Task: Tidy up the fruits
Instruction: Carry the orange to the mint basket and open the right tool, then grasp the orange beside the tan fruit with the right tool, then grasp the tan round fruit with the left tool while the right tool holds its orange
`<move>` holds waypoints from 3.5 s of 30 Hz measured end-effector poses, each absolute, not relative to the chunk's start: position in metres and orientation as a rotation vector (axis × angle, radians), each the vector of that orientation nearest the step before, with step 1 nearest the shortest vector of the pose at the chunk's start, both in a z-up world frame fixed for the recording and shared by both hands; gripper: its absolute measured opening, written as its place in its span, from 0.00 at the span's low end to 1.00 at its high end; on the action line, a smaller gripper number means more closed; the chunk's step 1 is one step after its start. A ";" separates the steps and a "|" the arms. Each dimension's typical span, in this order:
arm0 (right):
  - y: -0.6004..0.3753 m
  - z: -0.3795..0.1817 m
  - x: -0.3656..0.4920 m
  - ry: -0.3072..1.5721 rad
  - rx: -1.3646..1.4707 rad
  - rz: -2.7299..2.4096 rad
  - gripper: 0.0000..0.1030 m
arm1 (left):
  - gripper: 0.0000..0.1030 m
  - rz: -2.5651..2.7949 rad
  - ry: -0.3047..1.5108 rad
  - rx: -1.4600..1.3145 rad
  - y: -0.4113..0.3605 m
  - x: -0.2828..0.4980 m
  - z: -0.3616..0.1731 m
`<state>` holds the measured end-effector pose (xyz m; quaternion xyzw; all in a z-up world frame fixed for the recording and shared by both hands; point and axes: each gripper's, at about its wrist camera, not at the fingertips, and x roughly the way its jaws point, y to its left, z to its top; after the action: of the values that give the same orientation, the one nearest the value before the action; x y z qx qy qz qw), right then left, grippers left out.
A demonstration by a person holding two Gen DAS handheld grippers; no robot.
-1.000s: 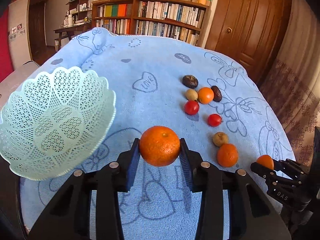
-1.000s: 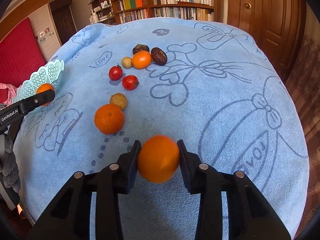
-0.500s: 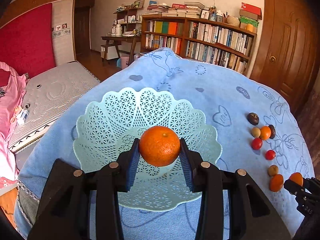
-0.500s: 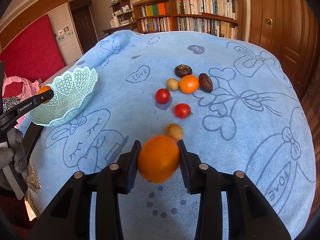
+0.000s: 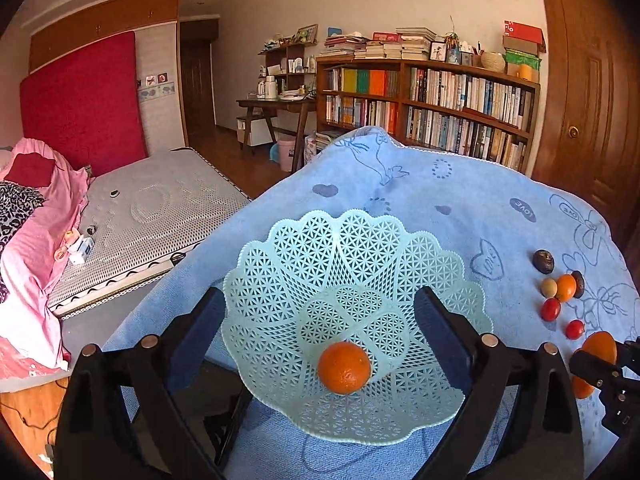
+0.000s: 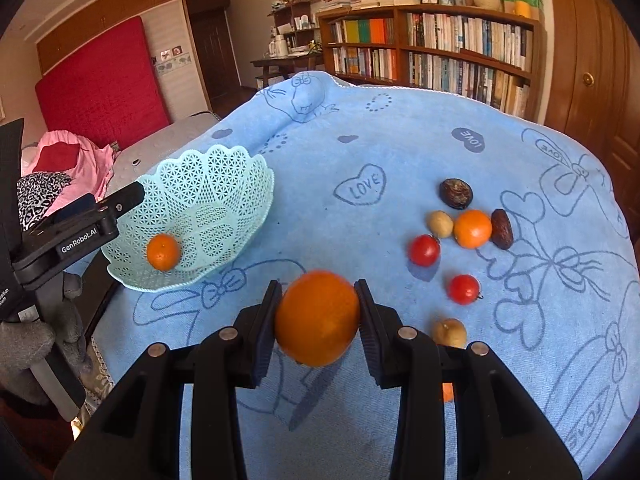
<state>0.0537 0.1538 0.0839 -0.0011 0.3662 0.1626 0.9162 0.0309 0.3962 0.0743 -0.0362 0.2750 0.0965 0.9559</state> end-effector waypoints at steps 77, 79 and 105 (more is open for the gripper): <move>0.077 0.016 0.059 0.887 0.131 0.103 0.49 | 0.97 0.009 0.630 0.016 0.322 0.022 0.054; 0.077 0.018 0.058 0.880 0.120 0.102 0.38 | 0.97 0.005 0.633 0.017 0.321 0.022 0.054; -0.025 0.029 0.026 0.768 0.271 -0.063 0.38 | 0.97 -0.302 0.759 0.132 0.193 0.044 0.032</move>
<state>0.0262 -0.0253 0.0287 0.1319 0.3733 -0.0306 0.9178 0.0438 0.1928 0.0324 0.0639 0.3686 -0.1469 0.9157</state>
